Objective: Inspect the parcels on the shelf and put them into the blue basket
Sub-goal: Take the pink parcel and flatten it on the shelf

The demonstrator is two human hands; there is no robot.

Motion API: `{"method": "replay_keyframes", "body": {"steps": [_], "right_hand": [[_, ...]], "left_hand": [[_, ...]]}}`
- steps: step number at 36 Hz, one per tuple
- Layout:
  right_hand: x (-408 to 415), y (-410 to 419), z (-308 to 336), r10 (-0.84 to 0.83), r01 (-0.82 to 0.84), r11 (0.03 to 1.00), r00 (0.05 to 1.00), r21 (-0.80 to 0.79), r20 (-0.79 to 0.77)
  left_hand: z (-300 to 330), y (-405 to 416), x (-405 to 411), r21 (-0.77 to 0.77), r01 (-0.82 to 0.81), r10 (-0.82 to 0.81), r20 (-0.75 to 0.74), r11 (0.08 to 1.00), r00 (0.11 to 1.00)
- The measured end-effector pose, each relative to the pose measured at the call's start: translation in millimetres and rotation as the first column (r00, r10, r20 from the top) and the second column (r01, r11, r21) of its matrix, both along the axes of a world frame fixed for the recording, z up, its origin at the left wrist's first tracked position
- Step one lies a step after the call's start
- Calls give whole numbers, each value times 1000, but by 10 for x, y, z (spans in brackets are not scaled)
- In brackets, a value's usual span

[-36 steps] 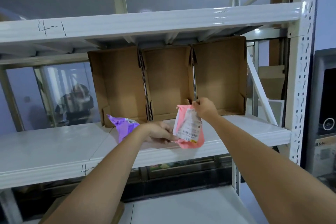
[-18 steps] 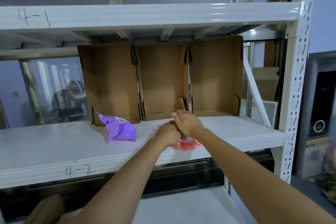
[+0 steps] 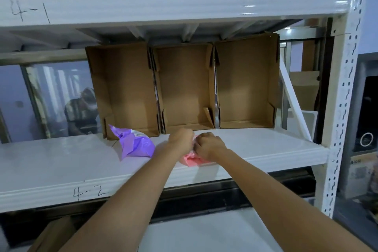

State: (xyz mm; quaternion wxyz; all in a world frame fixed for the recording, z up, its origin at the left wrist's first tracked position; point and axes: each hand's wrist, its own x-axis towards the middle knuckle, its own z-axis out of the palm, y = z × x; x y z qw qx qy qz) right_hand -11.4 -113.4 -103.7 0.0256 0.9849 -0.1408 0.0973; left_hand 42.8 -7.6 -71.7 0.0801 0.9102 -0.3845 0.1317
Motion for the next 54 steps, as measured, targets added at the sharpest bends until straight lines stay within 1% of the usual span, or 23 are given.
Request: {"method": "replay_keyframes", "body": {"steps": [1,3,5,7,8,10,11,13,16,21,24,29,38,40,43,45,48,54], "right_hand": [[1,14,22,-15,14,999,1000,36,28],[16,41,32,-16,13,997,999,78,36],[13,59,2,-9,6,993,1000,117,23],[13,57,-51,-10,8,994,1000,110,22],[12,48,-75,-9,5,995,999,99,38],[4,55,-81,-5,0,997,997,75,74],[4,82,-74,-3,-2,998,997,61,79],[22,122,-50,4,-7,999,997,40,74],[49,155,-51,5,-9,997,999,81,54],[76,160,-101,19,-39,973,996,228,90],[105,144,-124,21,-32,974,998,224,53],[155,132,-162,3,-1,973,1000,229,-6],[184,110,-162,-14,33,990,990,139,-138],[170,118,-144,2,12,997,984,79,-176],[167,121,-132,12,-4,999,980,40,-198],[168,126,-126,14,-6,999,980,43,-199],[150,129,-114,10,3,998,982,65,-189],[175,68,-121,-2,18,995,987,102,-158]], "left_hand": [[15,-48,-43,-62,7,-7,2,998,1000],[7,-128,-103,-201,53,-66,-58,978,996],[-41,-153,-139,-314,37,-109,-218,949,970],[-124,-112,-125,-333,-39,-96,-377,942,921],[-165,-82,-110,-307,-53,-93,-441,950,893],[-274,-22,-22,-253,-45,-90,-498,966,862],[-298,11,-1,-269,-62,-104,-559,961,823],[-316,23,90,-297,-89,-112,-598,951,794],[-326,51,169,-285,-70,-111,-573,956,812],[-390,121,248,-219,-1,-112,-501,976,858],[-406,129,266,-176,-21,-70,-497,984,865],[-340,169,173,-59,-31,-3,-499,998,867],[-253,160,98,75,-27,59,-475,997,878],[-249,146,108,75,-36,68,-481,997,874],[-235,130,100,64,-30,58,-491,997,869],[-228,120,111,64,-43,70,-504,997,861],[-261,70,205,10,-77,68,-581,997,811],[-279,26,249,-35,-131,81,-624,991,777]]}}
